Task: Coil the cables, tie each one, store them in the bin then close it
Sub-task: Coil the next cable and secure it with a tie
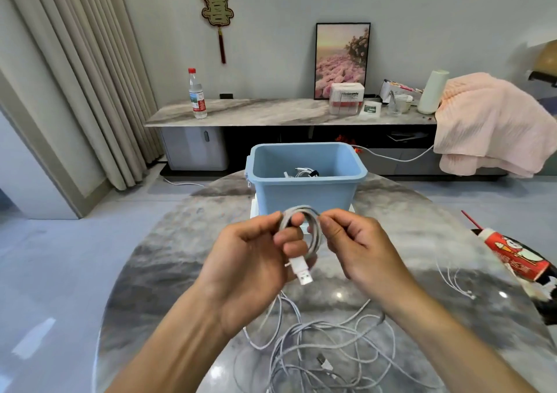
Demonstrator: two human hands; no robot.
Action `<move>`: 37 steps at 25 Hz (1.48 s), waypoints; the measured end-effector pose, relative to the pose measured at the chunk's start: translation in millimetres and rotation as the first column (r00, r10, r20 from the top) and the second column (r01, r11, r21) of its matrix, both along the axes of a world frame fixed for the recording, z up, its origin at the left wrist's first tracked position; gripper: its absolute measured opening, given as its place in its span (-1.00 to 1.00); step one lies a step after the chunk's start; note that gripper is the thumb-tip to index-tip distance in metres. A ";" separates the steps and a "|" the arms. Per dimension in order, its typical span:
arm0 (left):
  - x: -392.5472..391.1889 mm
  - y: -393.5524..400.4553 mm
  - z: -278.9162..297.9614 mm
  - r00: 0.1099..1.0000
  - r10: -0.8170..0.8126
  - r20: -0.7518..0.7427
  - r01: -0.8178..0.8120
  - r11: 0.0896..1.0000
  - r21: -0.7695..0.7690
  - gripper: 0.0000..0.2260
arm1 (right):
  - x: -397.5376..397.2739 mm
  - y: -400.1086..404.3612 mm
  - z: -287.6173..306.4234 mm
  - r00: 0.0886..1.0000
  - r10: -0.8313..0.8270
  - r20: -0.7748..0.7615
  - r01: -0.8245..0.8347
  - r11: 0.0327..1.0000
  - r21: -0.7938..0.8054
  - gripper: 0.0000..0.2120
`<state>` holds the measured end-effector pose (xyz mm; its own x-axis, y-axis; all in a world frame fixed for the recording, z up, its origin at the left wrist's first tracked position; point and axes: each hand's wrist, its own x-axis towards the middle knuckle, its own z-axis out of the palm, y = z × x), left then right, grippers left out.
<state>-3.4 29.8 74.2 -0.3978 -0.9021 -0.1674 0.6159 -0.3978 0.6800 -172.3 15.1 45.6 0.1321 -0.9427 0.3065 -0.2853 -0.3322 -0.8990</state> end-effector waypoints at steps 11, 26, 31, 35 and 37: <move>-7.9 -5.3 -16.5 0.676 0.608 0.416 -0.185 0.687 -0.703 -0.79 | 35.7 36.1 18.7 0.990 0.073 0.116 -0.117 0.894 0.433 -0.79; 0.6 -4.5 -26.2 0.205 0.718 0.666 0.695 0.372 -0.615 -0.77 | -43.9 18.5 60.1 0.523 0.050 -0.851 -0.086 0.996 0.005 -0.85; 3.3 -1.3 -16.7 0.602 0.363 0.711 0.396 0.638 -0.661 -0.70 | -59.0 7.9 49.3 0.602 -0.036 -0.797 -0.081 0.991 -0.106 -0.82; 2.6 4.4 -7.1 0.876 0.069 0.477 0.228 0.813 -0.536 -0.71 | -69.4 5.0 41.3 0.972 0.228 0.062 -0.230 0.851 0.473 -0.84; 2.7 4.3 0.4 0.977 -0.035 0.210 0.135 0.865 -0.483 -0.74 | -64.4 3.8 35.7 0.853 0.131 0.505 -0.391 0.802 0.452 -0.78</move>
